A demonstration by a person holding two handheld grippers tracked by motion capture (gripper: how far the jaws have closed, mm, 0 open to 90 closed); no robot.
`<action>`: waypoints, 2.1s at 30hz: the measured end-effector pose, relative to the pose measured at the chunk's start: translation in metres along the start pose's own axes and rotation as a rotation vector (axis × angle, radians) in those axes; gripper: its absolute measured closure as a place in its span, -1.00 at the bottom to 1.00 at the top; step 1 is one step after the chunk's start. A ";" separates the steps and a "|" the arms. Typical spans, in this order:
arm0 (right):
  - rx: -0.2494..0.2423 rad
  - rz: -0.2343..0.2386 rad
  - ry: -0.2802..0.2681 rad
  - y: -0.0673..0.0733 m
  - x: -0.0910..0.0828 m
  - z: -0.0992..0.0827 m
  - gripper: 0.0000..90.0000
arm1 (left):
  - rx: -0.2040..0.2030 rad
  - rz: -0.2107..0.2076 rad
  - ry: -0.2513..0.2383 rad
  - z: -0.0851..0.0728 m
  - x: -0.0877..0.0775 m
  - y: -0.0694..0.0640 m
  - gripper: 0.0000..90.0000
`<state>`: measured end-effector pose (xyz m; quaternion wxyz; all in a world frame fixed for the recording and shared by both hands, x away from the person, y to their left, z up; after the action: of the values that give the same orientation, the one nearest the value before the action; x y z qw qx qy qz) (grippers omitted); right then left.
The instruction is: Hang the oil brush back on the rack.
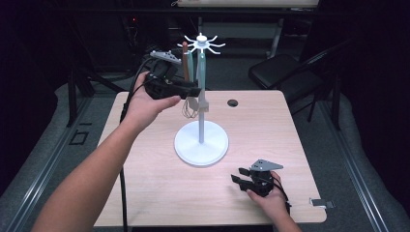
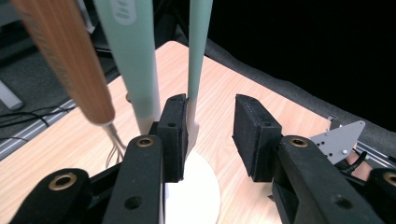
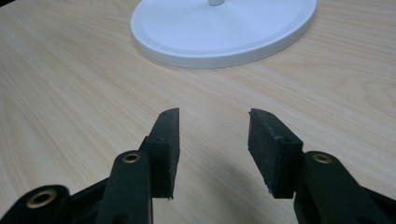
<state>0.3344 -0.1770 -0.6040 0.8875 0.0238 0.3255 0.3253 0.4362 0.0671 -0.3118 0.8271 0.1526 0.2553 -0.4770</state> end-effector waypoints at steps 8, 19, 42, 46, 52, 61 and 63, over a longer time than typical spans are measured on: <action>0.004 0.000 -0.007 0.000 -0.001 0.000 0.20 | 0.016 0.039 0.005 -0.008 -0.011 0.003 0.38; -0.003 -0.007 -0.001 -0.001 -0.002 0.000 0.18 | -0.016 0.082 0.015 -0.042 -0.024 0.009 0.17; 0.002 -0.035 -0.011 -0.006 -0.004 0.001 0.14 | -0.092 0.138 0.010 -0.179 -0.013 -0.003 0.08; 0.002 -0.037 -0.008 -0.006 -0.004 0.001 0.14 | -0.111 0.151 0.018 -0.207 -0.005 -0.006 0.08; -0.003 -0.042 -0.005 -0.007 -0.005 0.001 0.13 | -0.137 0.203 0.027 -0.243 0.005 -0.009 0.02; -0.002 -0.051 -0.012 -0.007 -0.003 0.000 0.13 | -0.209 0.198 0.019 -0.280 0.014 -0.015 0.01; -0.003 -0.055 -0.014 -0.007 -0.003 0.000 0.13 | -0.226 0.190 0.009 -0.285 0.015 -0.015 0.01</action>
<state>0.3369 -0.1843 -0.6038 0.8983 0.0157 0.3195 0.3014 0.3505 0.1902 -0.5551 0.8791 0.0841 0.2955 -0.3643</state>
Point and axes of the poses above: each handheld gripper's, and its own axes: x roughly forward along the jaws, z roughly out of its top, y roughly to its left, the point moved 5 cm from there along x, roughly forward along the jaws, and after that the axes turned 7 degrees about x, right-handed, at the moved point
